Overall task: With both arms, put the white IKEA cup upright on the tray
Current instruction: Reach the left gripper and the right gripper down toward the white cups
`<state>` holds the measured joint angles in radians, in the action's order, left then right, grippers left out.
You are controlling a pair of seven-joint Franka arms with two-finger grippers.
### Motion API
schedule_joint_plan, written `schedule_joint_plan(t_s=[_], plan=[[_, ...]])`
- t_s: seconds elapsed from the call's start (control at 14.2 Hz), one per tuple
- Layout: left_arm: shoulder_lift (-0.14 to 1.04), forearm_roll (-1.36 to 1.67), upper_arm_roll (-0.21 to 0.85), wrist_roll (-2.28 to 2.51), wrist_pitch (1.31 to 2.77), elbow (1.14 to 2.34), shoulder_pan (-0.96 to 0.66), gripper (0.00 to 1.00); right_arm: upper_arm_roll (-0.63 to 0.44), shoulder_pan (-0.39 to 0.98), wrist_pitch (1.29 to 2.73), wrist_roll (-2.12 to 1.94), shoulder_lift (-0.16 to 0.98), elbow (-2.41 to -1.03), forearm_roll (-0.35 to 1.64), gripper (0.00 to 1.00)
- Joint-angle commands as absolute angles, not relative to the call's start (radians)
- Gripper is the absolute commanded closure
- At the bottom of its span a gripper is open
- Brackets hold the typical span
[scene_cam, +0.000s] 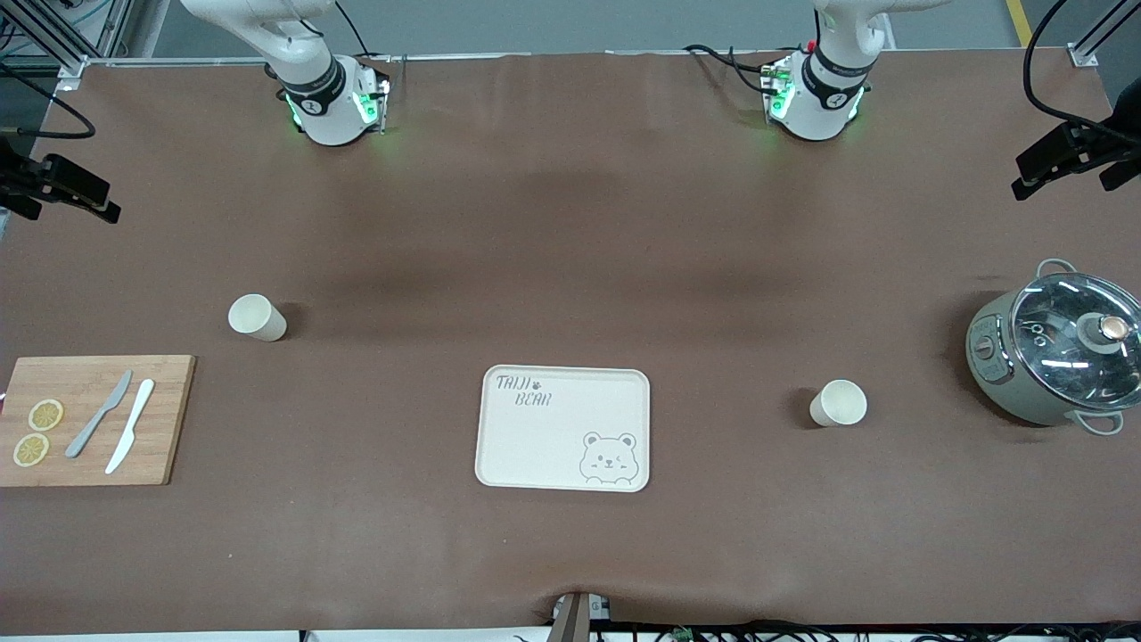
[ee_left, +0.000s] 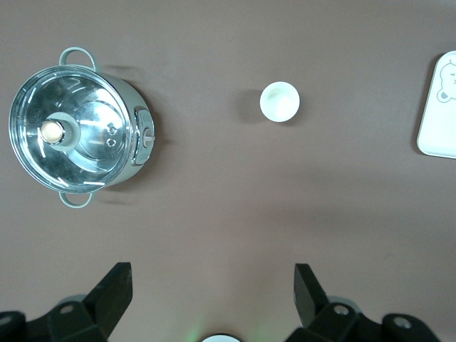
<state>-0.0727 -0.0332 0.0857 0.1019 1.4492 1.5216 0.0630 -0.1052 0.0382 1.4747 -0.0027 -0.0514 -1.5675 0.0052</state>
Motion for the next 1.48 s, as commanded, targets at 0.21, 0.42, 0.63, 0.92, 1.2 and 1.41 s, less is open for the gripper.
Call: schedule_joint_plan(t_s=[0.21,0.42,0.63,0.92,1.2,1.41], plan=[[-0.074,-0.044,0.089,0.084,1.443,1.511,0.069,0.0,-0.098,0.023,1.468,-0.002,-0.003,-1.531,0.014,0.0],[-0.058,-0.046,0.087,0.084,1.443,1.511,0.072,0.0,-0.098,0.02,1.47,0.003,0.015,-1.514,0.014,0.0],[-0.023,-0.046,0.087,0.092,1.443,1.52,0.072,0.0,-0.1,0.002,1.509,0.008,0.05,-1.519,0.015,0.0],[0.055,-0.06,0.092,0.127,1.517,1.528,0.072,0.0,-0.098,-0.035,1.511,0.0,0.087,-1.514,0.029,0.0],[0.141,-0.061,0.094,0.124,1.621,1.578,0.071,0.0,-0.098,-0.052,1.511,-0.006,0.112,-1.513,0.017,0.0],[0.155,-0.061,0.094,0.126,1.742,1.687,0.072,0.0,-0.098,-0.057,1.511,-0.006,0.124,-1.514,0.017,0.0]])
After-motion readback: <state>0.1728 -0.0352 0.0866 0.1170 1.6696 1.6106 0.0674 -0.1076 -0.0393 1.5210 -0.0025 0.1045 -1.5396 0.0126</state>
